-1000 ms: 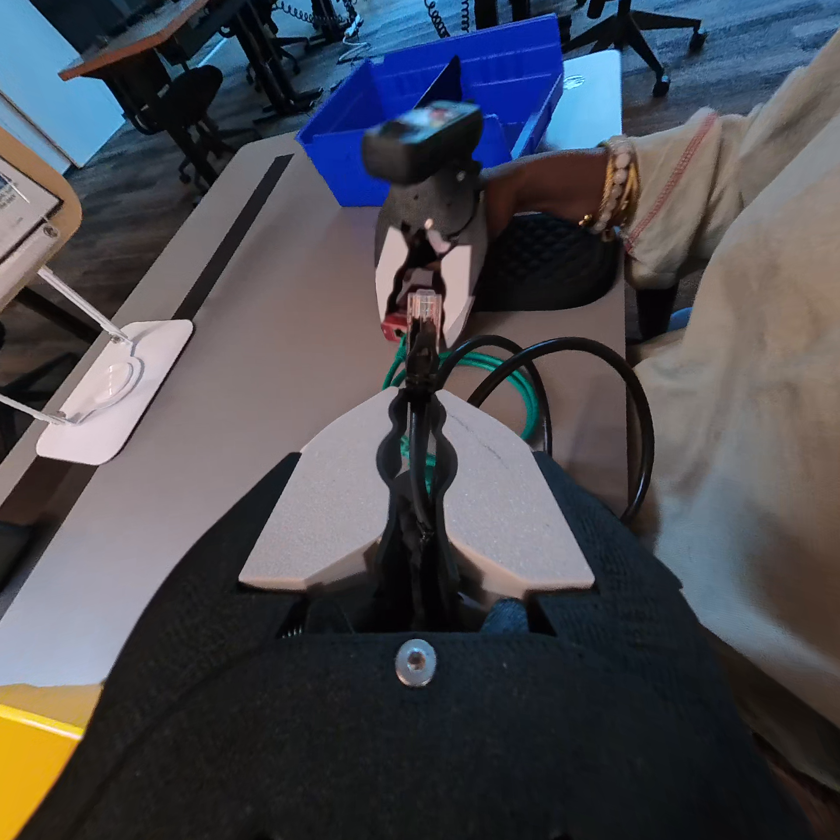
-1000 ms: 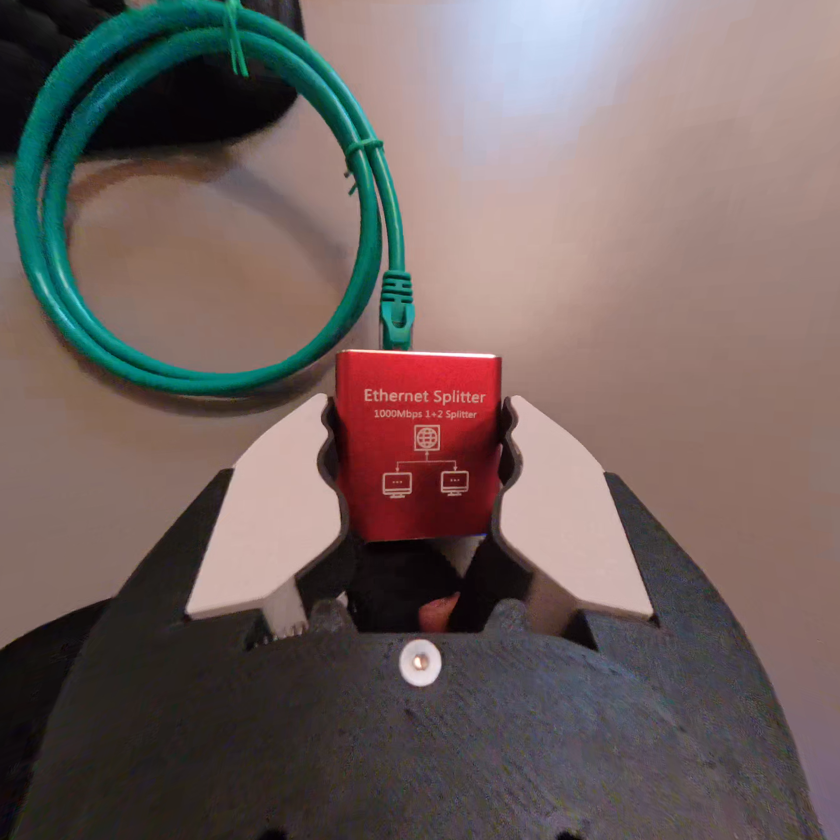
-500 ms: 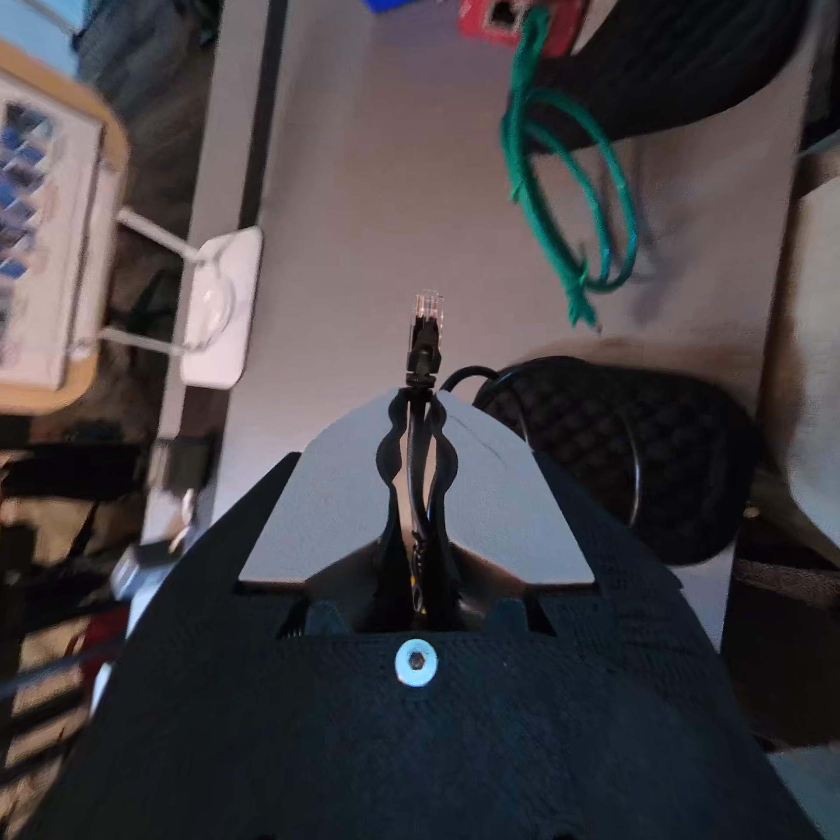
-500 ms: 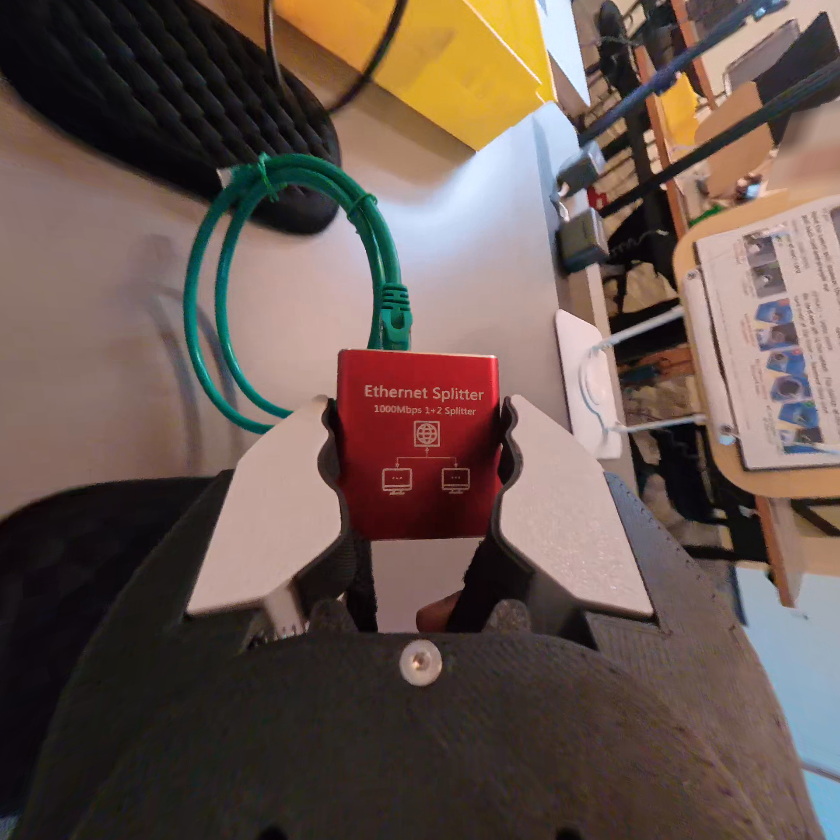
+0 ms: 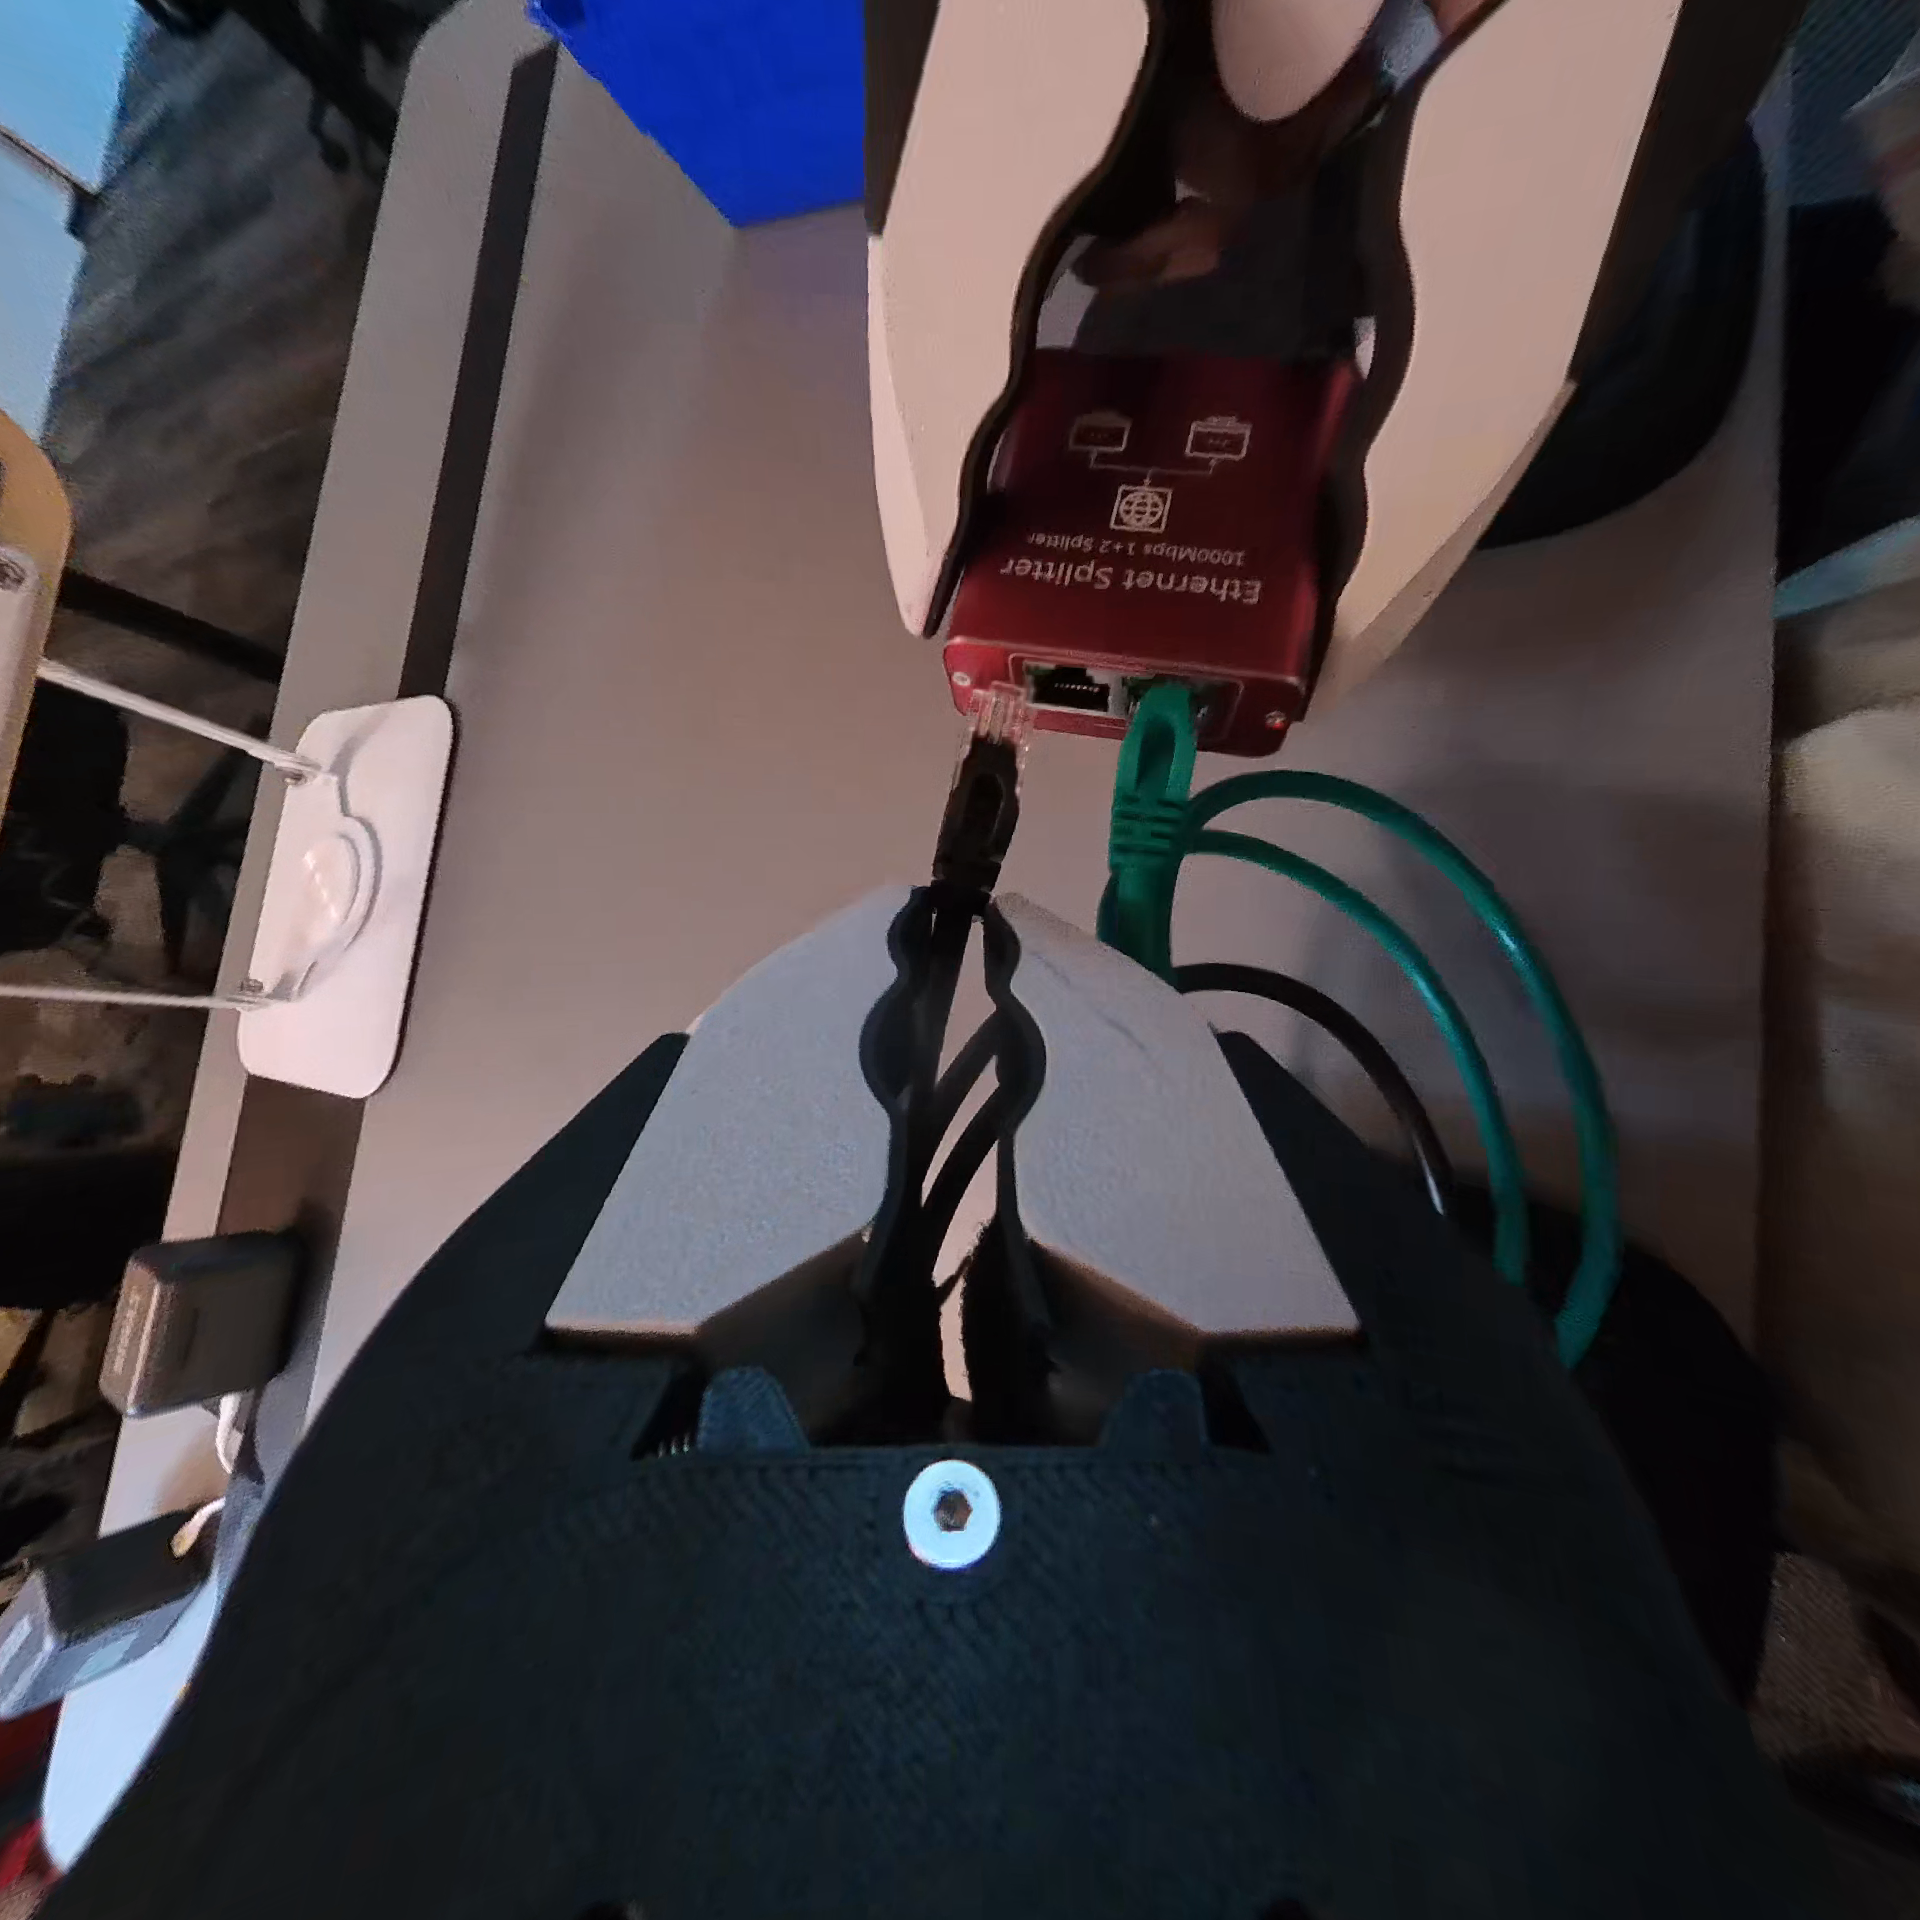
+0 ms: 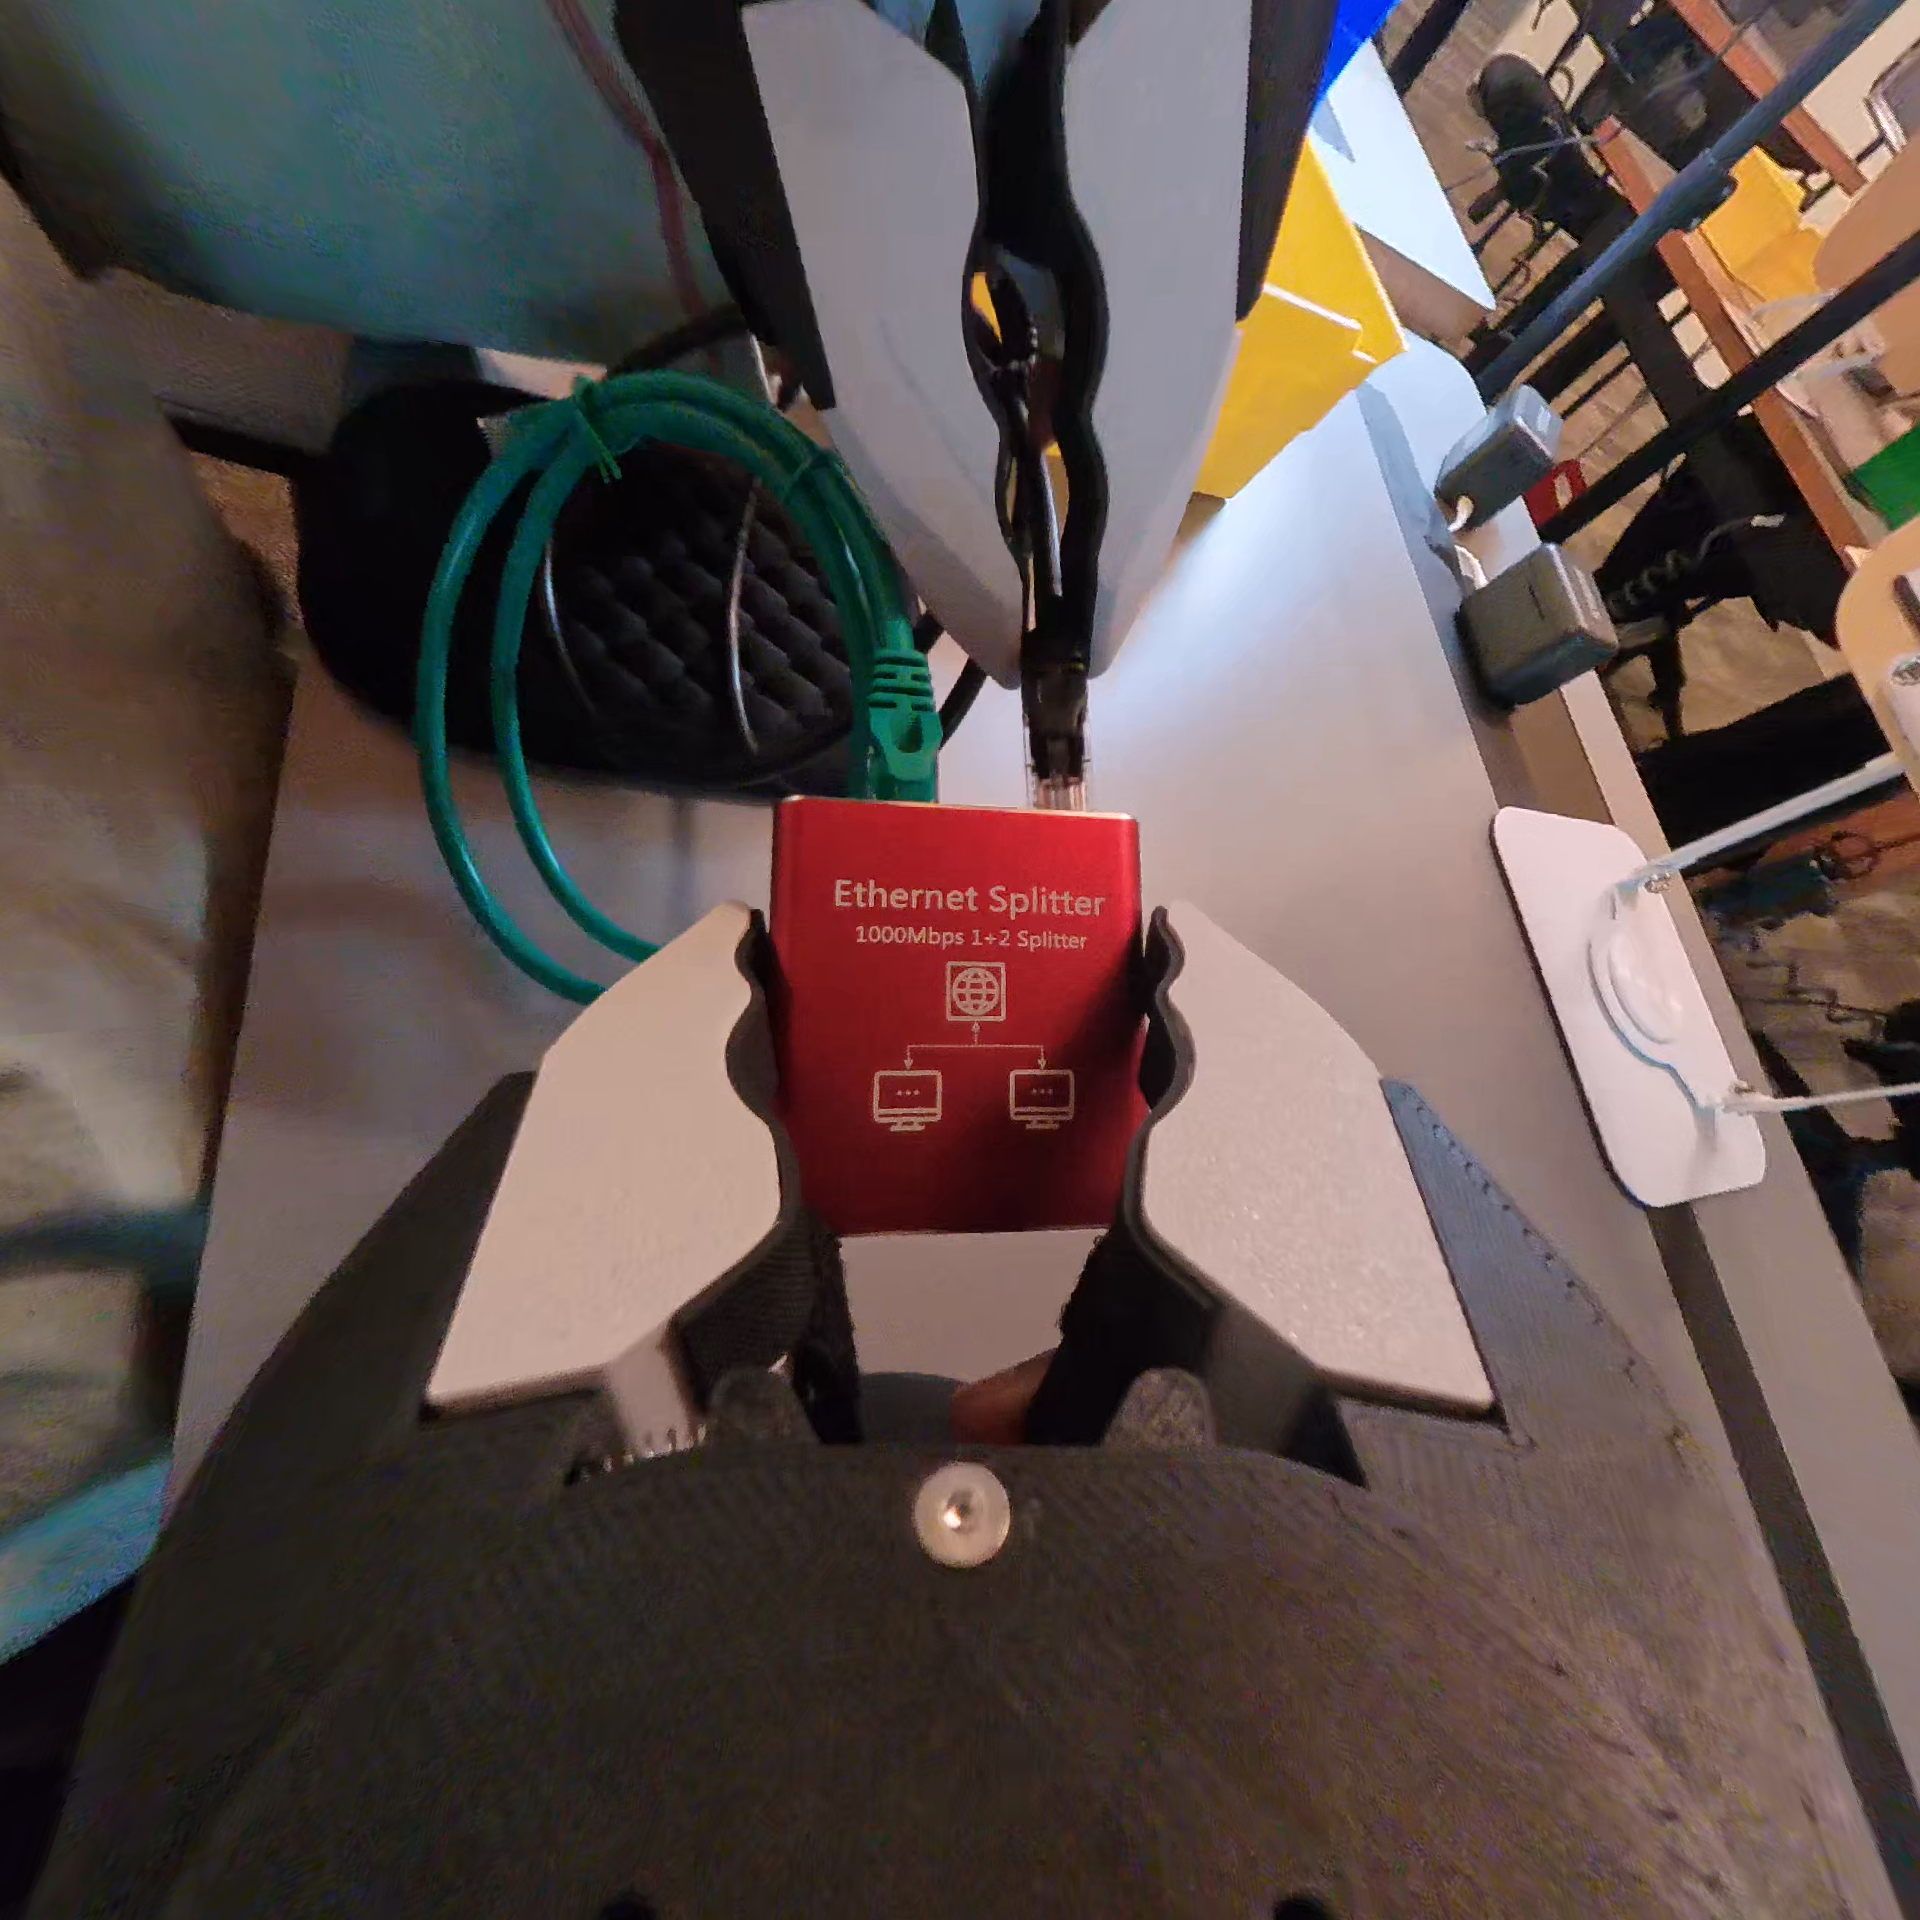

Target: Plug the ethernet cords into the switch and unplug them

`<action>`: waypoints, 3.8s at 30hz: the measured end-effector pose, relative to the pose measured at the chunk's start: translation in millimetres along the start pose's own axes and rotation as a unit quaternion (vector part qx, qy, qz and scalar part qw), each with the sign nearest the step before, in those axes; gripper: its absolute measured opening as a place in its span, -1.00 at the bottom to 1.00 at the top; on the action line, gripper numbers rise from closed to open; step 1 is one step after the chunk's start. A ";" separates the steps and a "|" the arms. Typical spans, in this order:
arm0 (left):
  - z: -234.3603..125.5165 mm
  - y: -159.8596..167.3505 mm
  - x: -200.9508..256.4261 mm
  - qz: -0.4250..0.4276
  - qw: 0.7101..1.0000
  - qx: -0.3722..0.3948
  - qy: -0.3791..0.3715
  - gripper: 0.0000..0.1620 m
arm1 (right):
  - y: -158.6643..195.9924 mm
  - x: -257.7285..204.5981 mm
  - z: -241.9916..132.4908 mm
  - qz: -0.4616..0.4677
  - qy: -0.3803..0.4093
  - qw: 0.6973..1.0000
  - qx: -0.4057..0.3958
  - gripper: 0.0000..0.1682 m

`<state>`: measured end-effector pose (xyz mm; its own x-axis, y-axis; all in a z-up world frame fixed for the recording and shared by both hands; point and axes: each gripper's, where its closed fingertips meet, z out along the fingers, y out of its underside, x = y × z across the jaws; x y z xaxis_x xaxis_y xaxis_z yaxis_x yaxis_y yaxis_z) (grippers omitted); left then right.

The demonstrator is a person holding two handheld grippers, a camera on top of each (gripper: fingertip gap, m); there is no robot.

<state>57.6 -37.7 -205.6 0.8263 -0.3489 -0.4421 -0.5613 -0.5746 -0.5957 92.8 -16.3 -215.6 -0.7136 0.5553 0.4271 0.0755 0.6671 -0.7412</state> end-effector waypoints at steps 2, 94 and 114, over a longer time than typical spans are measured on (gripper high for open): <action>0.1 -1.8 4.8 -0.010 1.000 -0.005 0.028 -0.90 | 6.2 2.0 1.7 -0.006 0.014 1.000 -0.025 -0.17; -63.8 -50.1 -52.4 -0.460 0.675 0.576 -0.040 -0.85 | -61.8 38.7 -3.8 -0.075 0.333 0.929 0.143 -0.18; -62.3 -46.0 -47.7 -0.479 0.690 0.543 -0.006 0.97 | -57.7 30.8 3.4 -0.048 0.286 0.942 0.172 -0.01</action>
<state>46.8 -40.7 -115.4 0.8460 -0.1840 0.5005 0.5319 0.3579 -0.7675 64.1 -39.4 -161.5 -0.2065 0.7429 0.6368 -0.2698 0.5823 -0.7669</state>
